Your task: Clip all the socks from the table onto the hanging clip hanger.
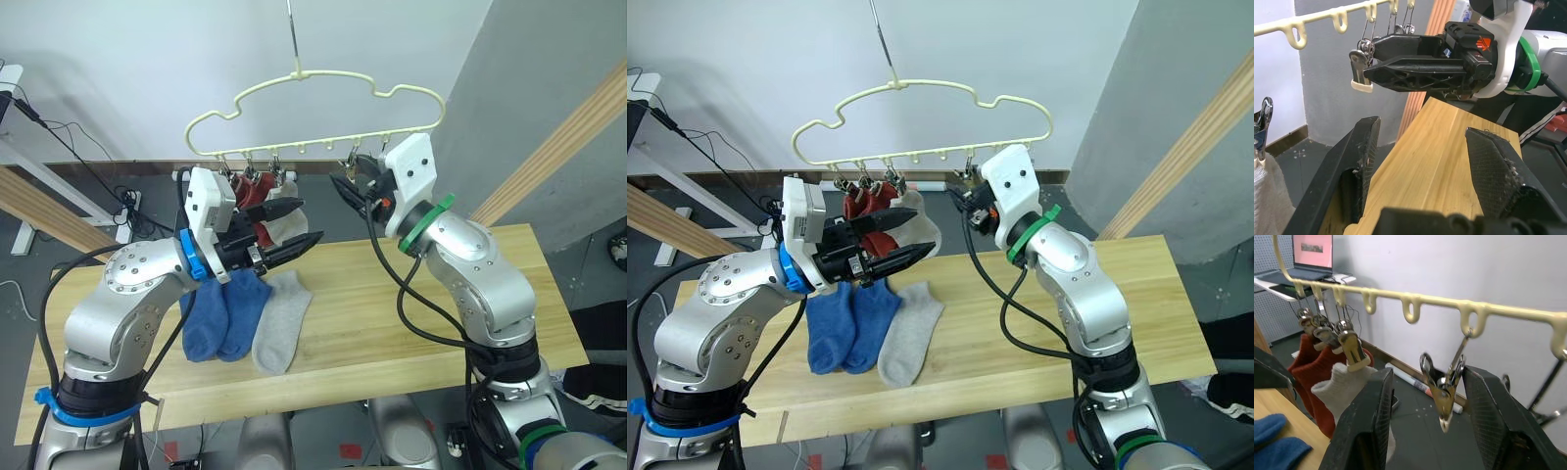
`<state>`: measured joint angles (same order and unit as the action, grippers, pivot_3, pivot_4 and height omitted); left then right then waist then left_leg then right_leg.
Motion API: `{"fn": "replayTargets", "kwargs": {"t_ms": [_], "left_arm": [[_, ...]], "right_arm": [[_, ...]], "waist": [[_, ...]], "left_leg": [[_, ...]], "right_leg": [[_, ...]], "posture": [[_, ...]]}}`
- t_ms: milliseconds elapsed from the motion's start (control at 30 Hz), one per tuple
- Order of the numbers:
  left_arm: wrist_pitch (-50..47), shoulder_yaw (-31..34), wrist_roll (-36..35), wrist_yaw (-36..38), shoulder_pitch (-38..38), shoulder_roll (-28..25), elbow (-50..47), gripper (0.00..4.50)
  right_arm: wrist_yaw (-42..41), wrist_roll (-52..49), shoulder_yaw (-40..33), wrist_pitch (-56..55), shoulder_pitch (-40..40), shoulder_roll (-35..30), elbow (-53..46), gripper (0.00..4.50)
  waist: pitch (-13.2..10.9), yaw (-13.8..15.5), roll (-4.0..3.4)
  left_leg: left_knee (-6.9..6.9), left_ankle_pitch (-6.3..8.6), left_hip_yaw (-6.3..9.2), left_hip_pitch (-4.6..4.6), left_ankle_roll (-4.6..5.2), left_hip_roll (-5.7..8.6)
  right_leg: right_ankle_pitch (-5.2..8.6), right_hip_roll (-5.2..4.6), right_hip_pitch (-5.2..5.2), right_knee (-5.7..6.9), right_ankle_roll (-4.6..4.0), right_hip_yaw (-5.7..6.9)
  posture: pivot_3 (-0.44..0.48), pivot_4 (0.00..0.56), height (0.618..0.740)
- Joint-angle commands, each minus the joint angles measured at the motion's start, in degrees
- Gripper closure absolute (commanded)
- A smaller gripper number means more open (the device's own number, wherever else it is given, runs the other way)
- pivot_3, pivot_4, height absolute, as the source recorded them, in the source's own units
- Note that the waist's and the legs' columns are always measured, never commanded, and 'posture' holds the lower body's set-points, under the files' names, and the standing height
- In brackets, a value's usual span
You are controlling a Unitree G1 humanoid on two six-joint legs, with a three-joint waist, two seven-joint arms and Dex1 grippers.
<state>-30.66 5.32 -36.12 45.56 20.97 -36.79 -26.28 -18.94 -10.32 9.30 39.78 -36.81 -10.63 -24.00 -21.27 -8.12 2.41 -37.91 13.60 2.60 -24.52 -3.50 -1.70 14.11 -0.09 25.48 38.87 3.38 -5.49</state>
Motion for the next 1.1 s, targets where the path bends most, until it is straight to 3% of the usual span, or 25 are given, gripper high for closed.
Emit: {"fn": "replayTargets", "kwargs": {"t_ms": [33, 1100], "left_arm": [[1.0, 0.8, -0.24, -0.29, -0.01, 0.13, -1.36, 1.45], [1.31, 0.18, 0.03, -0.76, -0.96, 0.31, -1.51, 1.45]], "right_arm": [[-0.19, -0.53, 0.42, -1.67, -0.79, 1.07, -1.1, 2.24], [2.3, -1.8, -2.38, -1.65, -2.11, 7.36, 2.85, 2.24]], "waist": [[0.0, 0.01, 0.0], [0.0, 0.01, -0.01]], "left_leg": [[0.0, 0.0, 0.01, 0.0, 0.0, 0.0], [0.0, 0.0, 0.05, -0.01, 0.0, 0.0]], "right_leg": [[0.0, 0.0, 0.0, 0.0, 0.0, 0.01], [-0.02, -0.02, 0.0, 0.03, -0.03, 0.04]], "posture": [[-0.215, 0.336, 0.74], [-0.211, 0.33, 0.74]]}}
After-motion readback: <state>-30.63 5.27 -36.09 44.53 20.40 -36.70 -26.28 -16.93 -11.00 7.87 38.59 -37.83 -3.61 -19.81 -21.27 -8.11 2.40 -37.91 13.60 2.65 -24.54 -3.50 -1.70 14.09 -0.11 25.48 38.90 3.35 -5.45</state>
